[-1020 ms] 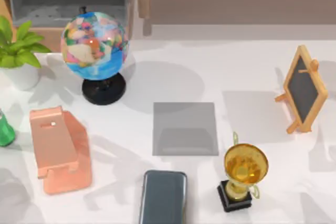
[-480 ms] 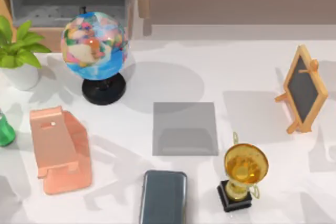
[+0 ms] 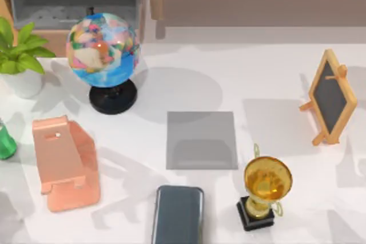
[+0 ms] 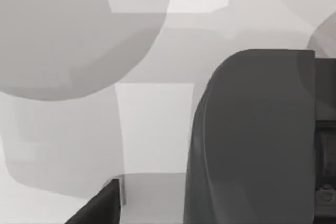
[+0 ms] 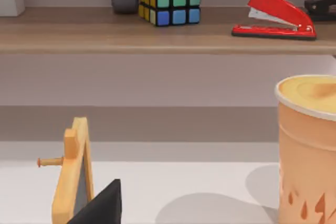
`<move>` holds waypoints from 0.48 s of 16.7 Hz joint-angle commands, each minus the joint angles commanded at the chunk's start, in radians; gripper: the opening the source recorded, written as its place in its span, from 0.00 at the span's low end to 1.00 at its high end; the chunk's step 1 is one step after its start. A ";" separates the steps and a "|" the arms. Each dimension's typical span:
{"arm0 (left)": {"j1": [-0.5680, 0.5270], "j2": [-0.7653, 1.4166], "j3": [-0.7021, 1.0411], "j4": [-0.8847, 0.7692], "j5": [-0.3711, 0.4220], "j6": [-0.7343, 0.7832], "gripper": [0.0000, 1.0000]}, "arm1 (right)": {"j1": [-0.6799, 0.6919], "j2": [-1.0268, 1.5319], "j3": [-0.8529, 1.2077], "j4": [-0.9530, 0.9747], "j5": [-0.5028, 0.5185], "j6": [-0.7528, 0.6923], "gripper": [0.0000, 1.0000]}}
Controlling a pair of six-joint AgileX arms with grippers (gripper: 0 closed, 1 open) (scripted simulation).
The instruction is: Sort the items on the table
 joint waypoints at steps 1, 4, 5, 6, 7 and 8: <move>0.000 0.000 0.000 0.000 0.000 0.000 0.32 | 0.000 0.000 0.000 0.000 0.000 0.000 1.00; 0.000 0.000 0.000 0.000 0.000 0.000 0.10 | 0.000 0.000 0.000 0.000 0.000 0.000 1.00; 0.000 0.000 0.000 0.000 0.000 0.000 0.02 | 0.000 0.000 0.000 0.000 0.000 0.000 1.00; 0.000 0.000 0.000 0.000 0.000 0.000 0.00 | 0.000 0.000 0.000 0.000 0.000 0.000 1.00; 0.000 0.000 0.000 0.000 0.000 0.000 0.00 | 0.000 0.000 0.000 0.000 0.000 0.000 1.00; 0.000 0.000 0.000 0.000 0.000 0.000 0.00 | 0.000 0.000 0.000 0.000 0.000 0.000 1.00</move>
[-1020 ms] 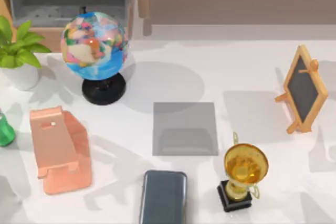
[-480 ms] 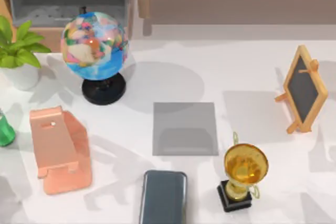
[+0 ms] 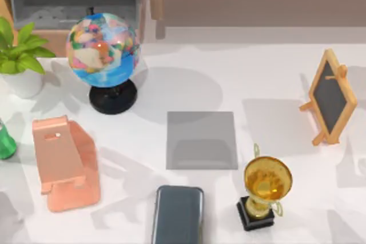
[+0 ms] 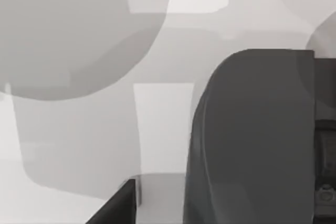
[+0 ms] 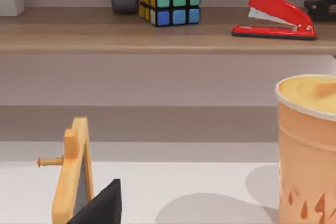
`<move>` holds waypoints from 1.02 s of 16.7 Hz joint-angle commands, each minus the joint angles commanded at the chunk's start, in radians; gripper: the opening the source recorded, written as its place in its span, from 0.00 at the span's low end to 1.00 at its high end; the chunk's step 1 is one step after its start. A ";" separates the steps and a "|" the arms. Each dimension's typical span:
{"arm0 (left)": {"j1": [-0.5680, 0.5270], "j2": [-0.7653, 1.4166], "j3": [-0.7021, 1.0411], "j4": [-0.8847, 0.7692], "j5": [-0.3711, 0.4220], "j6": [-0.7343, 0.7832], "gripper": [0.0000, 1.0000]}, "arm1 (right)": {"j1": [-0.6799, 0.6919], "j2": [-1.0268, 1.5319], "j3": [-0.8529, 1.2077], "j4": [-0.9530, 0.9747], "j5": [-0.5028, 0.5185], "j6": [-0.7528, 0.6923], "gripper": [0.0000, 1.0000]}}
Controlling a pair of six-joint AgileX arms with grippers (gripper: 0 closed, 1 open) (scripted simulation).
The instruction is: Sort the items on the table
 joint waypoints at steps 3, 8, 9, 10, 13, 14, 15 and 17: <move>0.000 0.000 0.000 0.000 0.000 0.000 0.00 | 0.000 0.000 0.000 0.000 0.000 0.000 1.00; -0.003 -0.043 0.028 -0.050 0.012 -0.001 0.00 | 0.000 0.000 0.000 0.000 0.000 0.000 1.00; -0.004 -0.051 0.041 -0.073 0.012 -0.001 0.00 | 0.000 0.000 0.000 0.000 0.000 0.000 1.00; -0.006 -0.061 0.058 -0.103 0.013 -0.001 0.00 | 0.000 0.000 0.000 0.000 0.000 0.000 1.00; -0.003 -0.097 0.126 -0.207 0.012 -0.002 0.00 | 0.000 0.000 0.000 0.000 0.000 0.000 1.00; -0.001 -0.112 0.153 -0.247 0.011 -0.003 0.00 | 0.000 0.000 0.000 0.000 0.000 0.000 1.00; 0.000 -0.130 0.180 -0.289 0.010 -0.005 0.00 | 0.000 0.000 0.000 0.000 0.000 0.000 1.00; -0.001 -0.167 0.231 -0.373 0.010 -0.008 0.00 | 0.000 0.000 0.000 0.000 0.000 0.000 1.00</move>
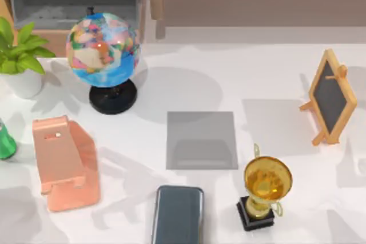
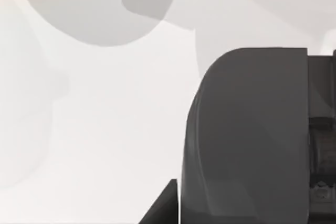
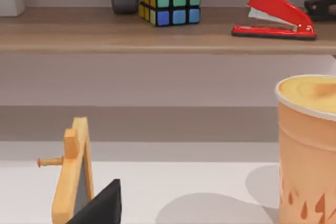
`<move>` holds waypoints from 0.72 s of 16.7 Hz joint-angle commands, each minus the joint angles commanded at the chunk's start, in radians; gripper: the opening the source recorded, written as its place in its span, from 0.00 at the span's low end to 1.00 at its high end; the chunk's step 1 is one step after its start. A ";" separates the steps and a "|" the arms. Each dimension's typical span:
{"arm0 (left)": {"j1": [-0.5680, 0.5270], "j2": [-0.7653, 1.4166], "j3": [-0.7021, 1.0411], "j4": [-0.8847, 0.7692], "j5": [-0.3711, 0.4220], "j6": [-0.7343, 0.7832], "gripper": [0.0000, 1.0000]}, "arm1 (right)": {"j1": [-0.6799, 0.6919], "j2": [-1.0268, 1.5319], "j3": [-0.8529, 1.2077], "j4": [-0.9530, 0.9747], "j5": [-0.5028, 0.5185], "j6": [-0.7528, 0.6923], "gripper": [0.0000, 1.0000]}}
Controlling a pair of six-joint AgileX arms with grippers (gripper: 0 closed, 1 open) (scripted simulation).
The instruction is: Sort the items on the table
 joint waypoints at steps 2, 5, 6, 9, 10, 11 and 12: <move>-0.003 -0.029 0.041 -0.072 0.001 -0.001 0.00 | 0.000 0.000 0.000 0.000 0.000 0.000 1.00; -0.005 -0.044 0.065 -0.113 0.002 0.001 0.00 | 0.000 0.000 0.000 0.000 0.000 0.000 1.00; -0.005 -0.044 0.065 -0.113 0.002 0.001 0.00 | 0.000 0.000 0.000 0.000 0.000 0.000 1.00; -0.004 -0.040 0.063 -0.111 0.001 0.002 0.00 | 0.000 0.000 0.000 0.000 0.000 0.000 1.00; -0.013 -0.043 0.073 -0.109 0.006 -0.005 0.00 | 0.000 0.000 0.000 0.000 0.000 0.000 1.00; -0.033 -0.047 0.094 -0.107 0.014 -0.018 0.00 | 0.000 0.000 0.000 0.000 0.000 0.000 1.00; -0.063 -0.052 0.124 -0.104 0.025 -0.038 0.00 | 0.000 0.000 0.000 0.000 0.000 0.000 1.00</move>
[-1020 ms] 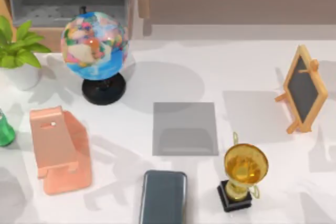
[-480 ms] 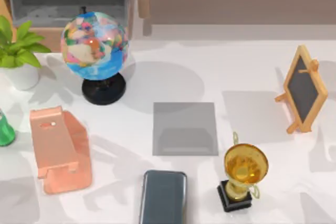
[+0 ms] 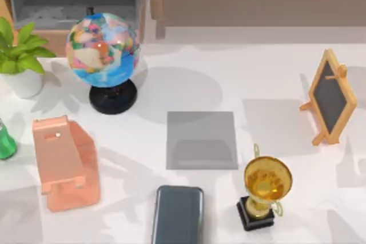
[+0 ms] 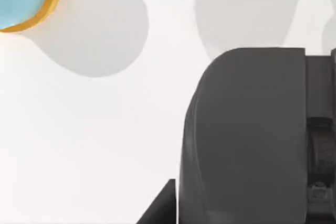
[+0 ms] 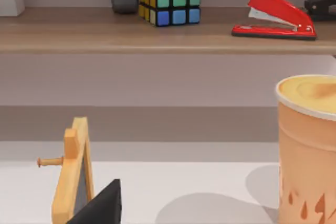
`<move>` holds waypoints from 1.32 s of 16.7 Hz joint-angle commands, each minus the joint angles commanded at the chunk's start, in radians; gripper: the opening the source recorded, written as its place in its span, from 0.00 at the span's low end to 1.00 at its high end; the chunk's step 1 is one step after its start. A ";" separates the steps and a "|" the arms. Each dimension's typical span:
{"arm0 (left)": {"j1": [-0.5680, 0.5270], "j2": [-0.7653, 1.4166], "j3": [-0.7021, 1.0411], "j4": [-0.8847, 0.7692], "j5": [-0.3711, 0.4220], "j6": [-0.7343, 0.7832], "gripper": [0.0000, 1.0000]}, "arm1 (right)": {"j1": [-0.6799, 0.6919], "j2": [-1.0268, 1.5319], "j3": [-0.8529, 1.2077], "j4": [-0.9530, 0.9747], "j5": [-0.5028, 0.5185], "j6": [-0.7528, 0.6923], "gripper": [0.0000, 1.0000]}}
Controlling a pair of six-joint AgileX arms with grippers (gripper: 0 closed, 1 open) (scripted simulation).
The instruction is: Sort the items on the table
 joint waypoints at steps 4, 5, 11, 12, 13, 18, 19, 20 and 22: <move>-0.207 0.014 0.186 -0.004 0.069 -0.139 0.00 | 0.000 0.000 0.000 0.000 0.000 0.000 1.00; -0.276 0.033 0.241 -0.010 0.089 -0.187 0.00 | 0.000 0.000 0.000 0.000 0.000 0.000 1.00; -0.751 0.294 0.573 -0.067 0.174 -0.541 0.00 | 0.000 0.000 0.000 0.000 0.000 0.000 1.00; -0.825 0.357 0.623 -0.074 0.175 -0.603 0.00 | 0.000 0.000 0.000 0.000 0.000 0.000 1.00; -0.893 0.425 0.670 -0.079 0.171 -0.663 0.00 | 0.000 0.000 0.000 0.000 0.000 0.000 1.00; -1.124 0.781 0.841 -0.070 0.072 -0.906 0.00 | 0.000 0.000 0.000 0.000 0.000 0.000 1.00; -1.151 0.837 0.864 -0.063 0.045 -0.939 0.00 | 0.000 0.000 0.000 0.000 0.000 0.000 1.00; -1.172 0.884 0.885 -0.055 0.019 -0.965 0.00 | 0.000 0.000 0.000 0.000 0.000 0.000 1.00; -1.200 0.946 0.913 -0.042 -0.023 -1.000 0.00 | 0.000 0.000 0.000 0.000 0.000 0.000 1.00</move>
